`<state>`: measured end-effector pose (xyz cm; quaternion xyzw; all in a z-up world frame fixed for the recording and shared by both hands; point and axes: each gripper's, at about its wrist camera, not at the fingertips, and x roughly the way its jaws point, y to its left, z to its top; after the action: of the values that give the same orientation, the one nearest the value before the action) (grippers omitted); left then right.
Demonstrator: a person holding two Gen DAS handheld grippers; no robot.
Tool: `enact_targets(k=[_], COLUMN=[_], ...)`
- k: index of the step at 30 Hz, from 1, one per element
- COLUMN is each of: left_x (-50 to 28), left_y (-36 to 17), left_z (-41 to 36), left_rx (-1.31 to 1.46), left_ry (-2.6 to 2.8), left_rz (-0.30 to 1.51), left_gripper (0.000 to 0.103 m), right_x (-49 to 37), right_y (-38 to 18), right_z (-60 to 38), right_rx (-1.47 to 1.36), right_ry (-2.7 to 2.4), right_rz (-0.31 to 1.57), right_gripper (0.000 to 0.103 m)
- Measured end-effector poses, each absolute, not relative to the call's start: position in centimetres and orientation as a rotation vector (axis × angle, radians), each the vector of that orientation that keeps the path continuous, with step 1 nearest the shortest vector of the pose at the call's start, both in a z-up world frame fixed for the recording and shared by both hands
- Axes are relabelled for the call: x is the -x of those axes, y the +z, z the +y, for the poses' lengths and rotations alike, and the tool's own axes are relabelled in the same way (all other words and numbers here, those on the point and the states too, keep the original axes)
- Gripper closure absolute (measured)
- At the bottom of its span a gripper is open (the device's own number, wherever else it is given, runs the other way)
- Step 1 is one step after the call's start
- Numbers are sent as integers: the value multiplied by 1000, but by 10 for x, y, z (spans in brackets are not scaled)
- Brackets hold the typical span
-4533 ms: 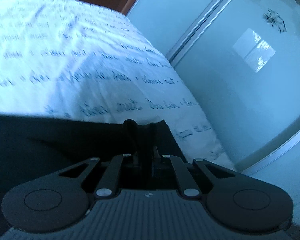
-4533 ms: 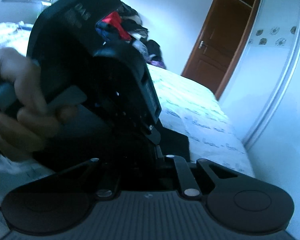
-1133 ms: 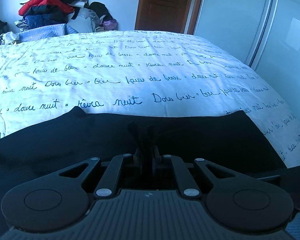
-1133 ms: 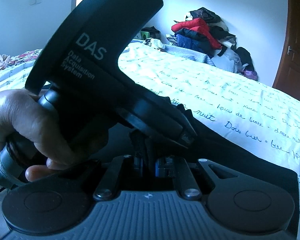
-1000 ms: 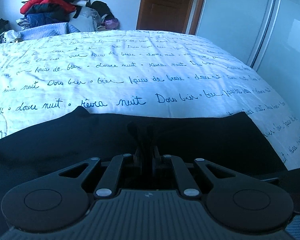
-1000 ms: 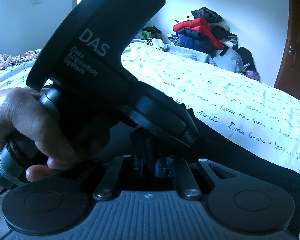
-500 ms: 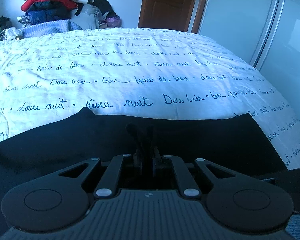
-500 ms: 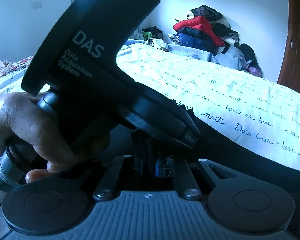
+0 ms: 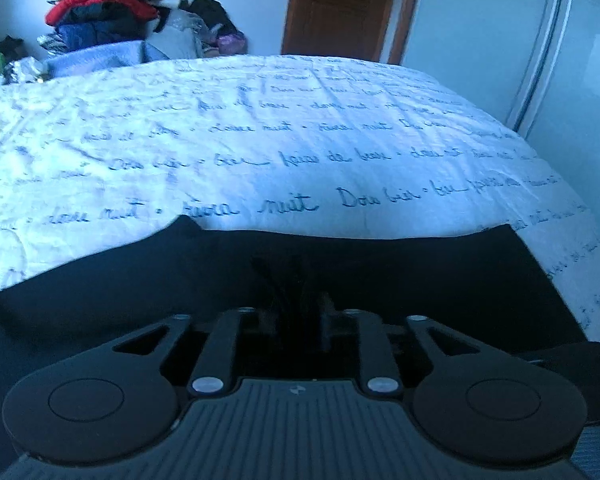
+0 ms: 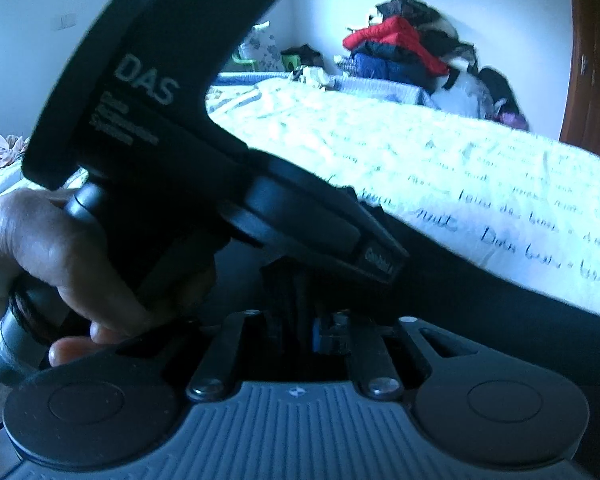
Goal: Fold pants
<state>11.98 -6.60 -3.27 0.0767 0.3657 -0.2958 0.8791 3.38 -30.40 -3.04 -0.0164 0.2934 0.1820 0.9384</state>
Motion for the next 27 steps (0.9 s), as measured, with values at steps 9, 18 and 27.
enact_targets(k=[9, 18, 27], left_x=[-128, -128, -107], left_y=[-28, -25, -20], left_z=[-30, 0, 32], left_rx=[-156, -127, -62], left_ry=[-474, -380, -349], left_rz=[755, 746, 763], left_gripper=[53, 59, 34], right_x=[-8, -9, -12], right_y=[-17, -16, -17], right_z=[-300, -327, -322], right_rx=[93, -93, -94], right_ry=[376, 407, 416], right_rz=[596, 657, 667], right_gripper=[33, 33, 32])
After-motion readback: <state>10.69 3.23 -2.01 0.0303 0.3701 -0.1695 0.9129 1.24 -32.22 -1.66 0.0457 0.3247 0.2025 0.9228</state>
